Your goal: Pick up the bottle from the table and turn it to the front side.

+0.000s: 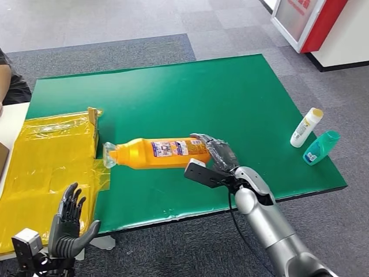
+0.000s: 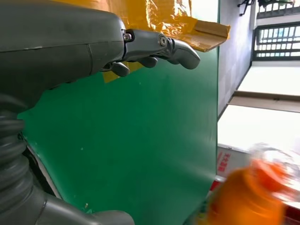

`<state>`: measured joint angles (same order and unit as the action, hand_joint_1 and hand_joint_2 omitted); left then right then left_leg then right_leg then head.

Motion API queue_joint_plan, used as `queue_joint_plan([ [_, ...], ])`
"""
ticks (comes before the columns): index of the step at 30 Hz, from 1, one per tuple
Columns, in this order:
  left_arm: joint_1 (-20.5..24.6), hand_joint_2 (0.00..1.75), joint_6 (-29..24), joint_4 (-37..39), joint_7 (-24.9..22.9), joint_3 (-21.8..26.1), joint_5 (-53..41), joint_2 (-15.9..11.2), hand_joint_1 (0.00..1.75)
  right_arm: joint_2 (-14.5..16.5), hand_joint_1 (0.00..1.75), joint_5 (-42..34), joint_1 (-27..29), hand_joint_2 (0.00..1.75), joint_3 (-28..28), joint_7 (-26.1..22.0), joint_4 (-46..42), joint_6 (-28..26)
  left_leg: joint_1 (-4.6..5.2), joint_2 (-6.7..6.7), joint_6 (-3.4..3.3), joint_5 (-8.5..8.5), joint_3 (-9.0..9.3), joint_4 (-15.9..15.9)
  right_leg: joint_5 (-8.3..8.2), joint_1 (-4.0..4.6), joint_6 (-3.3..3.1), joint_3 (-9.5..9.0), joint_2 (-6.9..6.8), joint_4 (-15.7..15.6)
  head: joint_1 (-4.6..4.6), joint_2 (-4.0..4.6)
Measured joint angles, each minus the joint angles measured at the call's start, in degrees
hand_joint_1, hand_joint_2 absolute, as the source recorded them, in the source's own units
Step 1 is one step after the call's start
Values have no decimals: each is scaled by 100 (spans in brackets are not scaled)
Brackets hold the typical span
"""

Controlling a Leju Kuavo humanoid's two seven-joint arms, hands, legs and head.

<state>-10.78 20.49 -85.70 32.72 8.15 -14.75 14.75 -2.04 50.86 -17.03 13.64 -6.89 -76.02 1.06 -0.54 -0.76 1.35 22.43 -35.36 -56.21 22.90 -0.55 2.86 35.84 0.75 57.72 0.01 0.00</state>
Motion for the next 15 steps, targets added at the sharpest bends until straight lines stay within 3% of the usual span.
queue_joint_plan([
  [8,191,175,370,-508,-869,-62,911,202,0,996,175,-335,563,175,-326,-469,-703,-117,0,1,2,-3,1,0,-3,-1,2,0,0,0,1,0],
  [15,494,175,302,-835,-1669,-625,1851,183,0,1342,175,-134,648,175,-363,-833,-437,-804,1,0,2,-5,2,-1,-7,-3,3,-1,0,-1,1,0],
])
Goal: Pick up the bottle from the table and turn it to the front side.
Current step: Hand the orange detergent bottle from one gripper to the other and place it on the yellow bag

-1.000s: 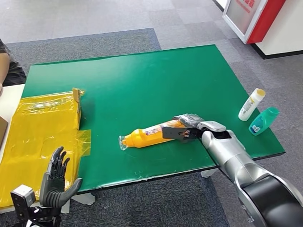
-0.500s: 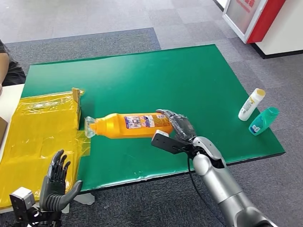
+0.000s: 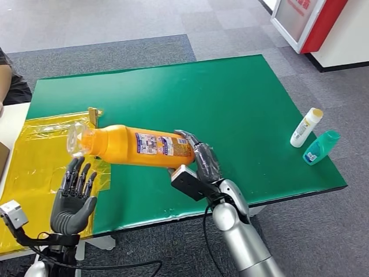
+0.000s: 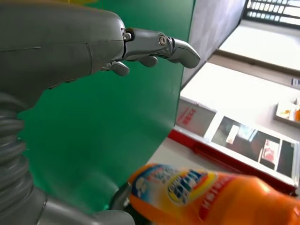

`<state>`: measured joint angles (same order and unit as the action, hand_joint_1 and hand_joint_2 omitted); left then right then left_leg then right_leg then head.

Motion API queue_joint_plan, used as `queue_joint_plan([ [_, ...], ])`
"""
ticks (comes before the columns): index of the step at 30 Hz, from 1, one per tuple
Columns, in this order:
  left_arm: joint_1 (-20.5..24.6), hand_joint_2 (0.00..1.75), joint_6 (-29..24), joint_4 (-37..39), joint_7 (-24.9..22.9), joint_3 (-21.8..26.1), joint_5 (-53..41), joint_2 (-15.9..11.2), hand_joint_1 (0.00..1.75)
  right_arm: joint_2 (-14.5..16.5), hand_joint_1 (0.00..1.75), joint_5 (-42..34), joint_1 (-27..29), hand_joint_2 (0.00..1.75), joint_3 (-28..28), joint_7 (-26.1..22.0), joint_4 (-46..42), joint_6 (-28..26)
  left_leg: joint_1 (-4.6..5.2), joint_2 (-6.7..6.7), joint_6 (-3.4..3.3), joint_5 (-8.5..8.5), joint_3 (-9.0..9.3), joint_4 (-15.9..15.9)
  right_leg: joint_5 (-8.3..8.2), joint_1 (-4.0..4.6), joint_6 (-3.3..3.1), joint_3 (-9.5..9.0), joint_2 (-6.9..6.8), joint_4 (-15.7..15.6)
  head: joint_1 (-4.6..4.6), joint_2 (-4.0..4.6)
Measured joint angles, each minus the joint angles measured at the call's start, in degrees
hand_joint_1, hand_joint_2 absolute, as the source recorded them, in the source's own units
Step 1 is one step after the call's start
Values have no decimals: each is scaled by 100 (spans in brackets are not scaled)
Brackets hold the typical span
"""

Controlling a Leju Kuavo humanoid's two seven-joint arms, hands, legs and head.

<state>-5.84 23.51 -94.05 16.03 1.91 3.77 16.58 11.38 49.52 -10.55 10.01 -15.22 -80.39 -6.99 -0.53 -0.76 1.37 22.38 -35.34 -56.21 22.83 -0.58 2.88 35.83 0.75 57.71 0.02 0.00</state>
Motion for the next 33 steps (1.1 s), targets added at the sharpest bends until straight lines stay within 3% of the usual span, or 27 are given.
queue_joint_plan([
  [6,246,175,-167,-115,-425,-759,226,-103,0,82,175,621,47,175,1,-8,375,-658,0,0,0,1,-1,0,0,0,0,0,0,0,0,0],
  [15,449,175,-609,-151,-519,-1430,83,-219,0,136,175,1059,-15,175,-3,51,877,-1244,0,0,1,1,-1,0,0,0,0,1,0,0,1,0],
  [30,479,175,-1377,-379,-398,-1440,-874,-255,4,205,175,979,224,175,32,15,872,-1161,0,1,0,1,-2,0,0,0,0,2,0,0,0,0],
  [33,479,175,-1416,-404,-378,-1437,-1028,-255,127,207,175,939,250,175,33,22,821,-1128,0,1,0,1,-1,0,0,0,0,2,0,0,0,0],
])
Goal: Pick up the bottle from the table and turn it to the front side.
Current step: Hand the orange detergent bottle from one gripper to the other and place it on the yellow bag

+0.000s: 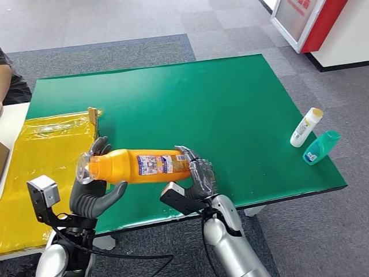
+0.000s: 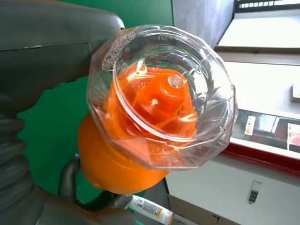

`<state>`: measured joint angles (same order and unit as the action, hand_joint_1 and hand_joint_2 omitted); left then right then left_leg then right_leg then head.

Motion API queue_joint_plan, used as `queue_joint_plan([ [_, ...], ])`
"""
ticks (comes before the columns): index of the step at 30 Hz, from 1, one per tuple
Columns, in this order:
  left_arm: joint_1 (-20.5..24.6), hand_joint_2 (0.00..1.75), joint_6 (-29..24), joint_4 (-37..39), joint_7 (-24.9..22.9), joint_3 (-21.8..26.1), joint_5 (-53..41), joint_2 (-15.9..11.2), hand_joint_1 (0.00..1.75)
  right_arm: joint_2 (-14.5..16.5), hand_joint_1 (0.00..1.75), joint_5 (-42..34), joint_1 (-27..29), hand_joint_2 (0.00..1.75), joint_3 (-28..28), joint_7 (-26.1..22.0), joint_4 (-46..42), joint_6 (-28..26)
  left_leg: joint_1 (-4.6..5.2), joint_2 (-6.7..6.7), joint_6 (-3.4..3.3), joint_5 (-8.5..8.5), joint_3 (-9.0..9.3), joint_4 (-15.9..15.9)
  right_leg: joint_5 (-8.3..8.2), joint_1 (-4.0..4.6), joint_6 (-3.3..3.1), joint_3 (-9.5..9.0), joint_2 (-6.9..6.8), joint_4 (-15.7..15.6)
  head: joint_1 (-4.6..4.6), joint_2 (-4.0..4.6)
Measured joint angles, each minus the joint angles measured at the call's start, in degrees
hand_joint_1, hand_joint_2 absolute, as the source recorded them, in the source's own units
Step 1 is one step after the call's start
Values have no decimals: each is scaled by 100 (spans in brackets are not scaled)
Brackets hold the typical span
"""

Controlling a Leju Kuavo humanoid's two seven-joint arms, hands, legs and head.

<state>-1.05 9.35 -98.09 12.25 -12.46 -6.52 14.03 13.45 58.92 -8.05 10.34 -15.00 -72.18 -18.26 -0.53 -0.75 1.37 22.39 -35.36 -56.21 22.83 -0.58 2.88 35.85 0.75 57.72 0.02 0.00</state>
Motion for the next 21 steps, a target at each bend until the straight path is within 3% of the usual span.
queue_joint_plan([
  [1,0,175,-1,-9,6,1,-21,0,168,1,175,-8,6,175,0,1,-11,6,0,0,0,0,0,0,0,0,0,0,0,0,0,0],
  [2,0,175,-2,-17,16,1,-42,0,175,1,175,-11,10,175,0,1,-20,12,0,0,0,0,0,0,0,0,0,0,0,0,-1,0],
  [16,-1,175,185,-31,331,3,-282,-24,175,2,170,-69,16,175,0,-3,-65,64,0,0,0,0,0,0,0,0,0,0,0,0,0,0],
  [20,-1,175,220,-31,415,3,-322,-43,175,2,0,-98,14,175,0,-10,-80,69,0,0,0,0,0,0,0,0,0,0,0,0,-1,0],
  [21,-2,175,221,-36,438,3,-335,-45,175,2,0,-114,14,175,0,-11,-88,75,0,0,0,0,0,0,0,0,0,0,0,0,0,0],
])
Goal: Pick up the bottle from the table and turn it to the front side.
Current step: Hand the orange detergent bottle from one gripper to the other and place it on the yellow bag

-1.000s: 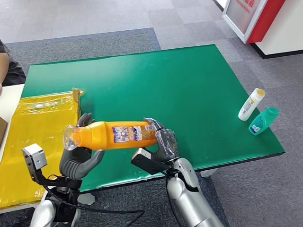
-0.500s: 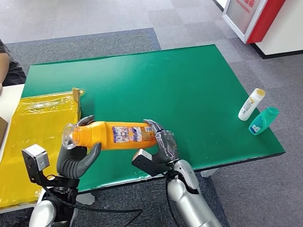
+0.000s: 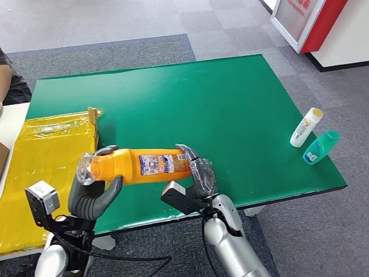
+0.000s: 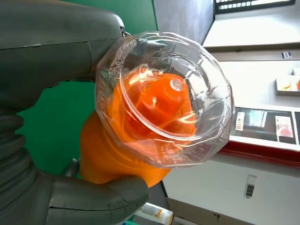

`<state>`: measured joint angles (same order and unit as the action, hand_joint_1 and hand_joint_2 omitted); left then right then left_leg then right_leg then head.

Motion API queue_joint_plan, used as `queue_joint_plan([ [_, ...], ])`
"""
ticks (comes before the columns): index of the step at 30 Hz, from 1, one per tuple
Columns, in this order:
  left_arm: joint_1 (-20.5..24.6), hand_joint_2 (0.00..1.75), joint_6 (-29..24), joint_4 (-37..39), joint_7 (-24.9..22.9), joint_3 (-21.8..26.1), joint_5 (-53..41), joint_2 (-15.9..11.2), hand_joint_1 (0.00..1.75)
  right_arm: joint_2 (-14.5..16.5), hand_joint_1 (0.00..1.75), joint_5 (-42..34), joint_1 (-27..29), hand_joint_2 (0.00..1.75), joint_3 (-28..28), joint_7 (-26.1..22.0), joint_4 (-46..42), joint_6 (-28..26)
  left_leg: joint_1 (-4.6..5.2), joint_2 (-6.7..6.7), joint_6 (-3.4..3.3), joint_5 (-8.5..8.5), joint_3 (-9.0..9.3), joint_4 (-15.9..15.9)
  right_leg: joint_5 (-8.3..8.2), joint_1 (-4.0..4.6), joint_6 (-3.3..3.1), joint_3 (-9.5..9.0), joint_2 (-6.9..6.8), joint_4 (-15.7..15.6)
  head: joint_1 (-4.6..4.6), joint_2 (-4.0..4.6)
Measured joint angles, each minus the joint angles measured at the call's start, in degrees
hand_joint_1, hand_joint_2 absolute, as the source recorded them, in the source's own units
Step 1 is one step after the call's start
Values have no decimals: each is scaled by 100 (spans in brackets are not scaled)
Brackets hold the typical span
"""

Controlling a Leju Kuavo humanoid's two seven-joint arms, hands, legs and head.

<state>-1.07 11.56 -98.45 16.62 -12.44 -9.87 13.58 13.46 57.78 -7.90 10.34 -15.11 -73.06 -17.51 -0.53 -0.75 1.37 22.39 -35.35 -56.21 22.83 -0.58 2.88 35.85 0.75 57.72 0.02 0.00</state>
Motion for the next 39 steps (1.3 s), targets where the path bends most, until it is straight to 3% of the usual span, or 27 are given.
queue_joint_plan([
  [6,0,175,-217,-117,49,15,-418,-11,175,0,0,-146,25,175,-13,-9,-121,49,0,0,0,0,0,0,0,0,0,1,0,0,1,0],
  [13,84,175,-590,-419,-207,97,-1651,-82,175,0,0,-259,125,175,-113,-32,-385,113,0,0,0,0,1,0,0,0,0,2,0,0,0,0],
  [23,702,175,-573,-840,-834,96,-3411,-235,175,0,0,-314,260,175,-314,-89,-659,208,0,0,0,-2,1,0,-2,0,-1,1,0,0,-1,0],
  [32,1612,175,285,-684,-1804,-627,-4325,-820,175,0,0,-335,295,175,-445,-156,-698,275,0,1,0,-4,2,0,-5,0,-4,3,1,0,-1,0],
  [39,1881,175,600,-465,-2255,-1331,-4538,-1366,175,0,0,-338,301,175,-572,-177,-724,292,0,1,1,-3,1,0,-4,0,-4,5,2,0,0,0],
])
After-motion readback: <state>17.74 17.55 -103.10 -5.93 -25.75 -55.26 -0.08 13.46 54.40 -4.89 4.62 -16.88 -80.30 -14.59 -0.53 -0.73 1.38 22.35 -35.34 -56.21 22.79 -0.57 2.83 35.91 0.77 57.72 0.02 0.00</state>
